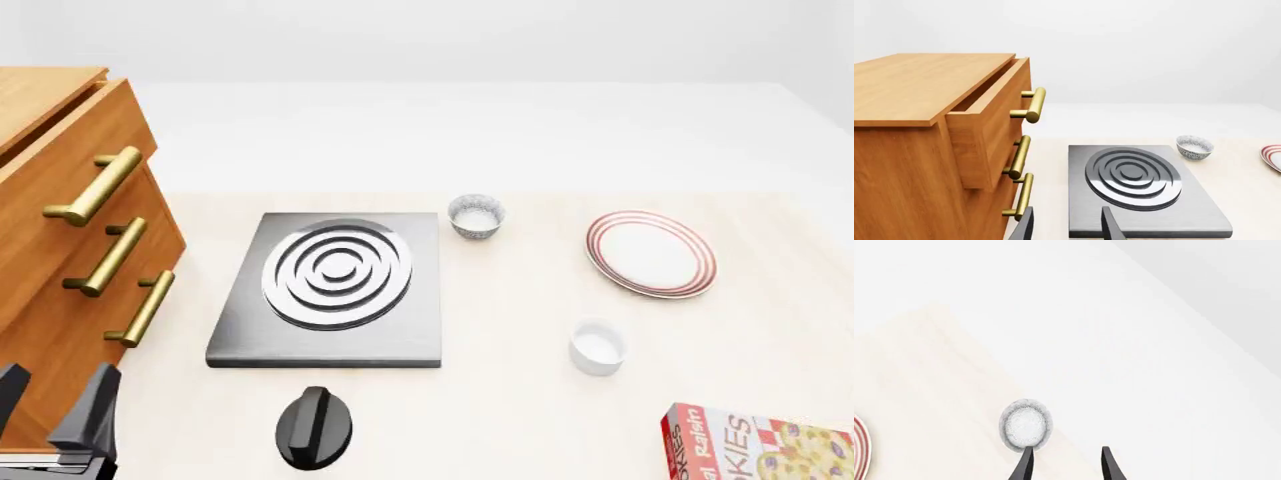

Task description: Pick the akita bowl next to the cookies box and place it on the plate.

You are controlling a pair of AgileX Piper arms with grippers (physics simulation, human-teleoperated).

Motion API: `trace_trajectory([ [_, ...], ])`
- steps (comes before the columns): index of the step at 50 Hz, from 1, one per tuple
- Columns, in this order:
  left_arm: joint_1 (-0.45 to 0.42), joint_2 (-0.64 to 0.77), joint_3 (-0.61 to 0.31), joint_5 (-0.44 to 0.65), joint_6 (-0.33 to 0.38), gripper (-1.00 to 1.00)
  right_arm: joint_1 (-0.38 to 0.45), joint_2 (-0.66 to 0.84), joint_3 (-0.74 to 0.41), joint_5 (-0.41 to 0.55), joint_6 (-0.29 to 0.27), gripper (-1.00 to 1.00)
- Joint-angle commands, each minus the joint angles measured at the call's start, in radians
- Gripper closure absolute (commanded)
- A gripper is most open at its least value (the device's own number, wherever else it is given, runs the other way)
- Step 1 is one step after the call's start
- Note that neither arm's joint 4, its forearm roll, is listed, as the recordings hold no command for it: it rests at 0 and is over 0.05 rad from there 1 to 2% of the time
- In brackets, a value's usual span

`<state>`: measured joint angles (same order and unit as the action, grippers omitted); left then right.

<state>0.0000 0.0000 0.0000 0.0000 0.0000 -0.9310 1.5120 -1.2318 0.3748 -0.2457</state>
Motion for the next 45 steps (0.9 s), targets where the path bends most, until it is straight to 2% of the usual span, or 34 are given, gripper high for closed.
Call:
trace_trajectory([
  [1,0.0,0.0,0.0,0.0,0.0,-1.0,0.006,0.08,-0.057,0.013,0.006,-1.0],
  [25,0.0,0.0,0.0,0.0,0.0,-1.0,0.026,0.236,-0.151,0.006,0.005,-1.0],
  [45,0.0,0.0,0.0,0.0,0.0,-1.0,0.029,0.366,-0.209,-0.025,-0.018,-1.0],
])
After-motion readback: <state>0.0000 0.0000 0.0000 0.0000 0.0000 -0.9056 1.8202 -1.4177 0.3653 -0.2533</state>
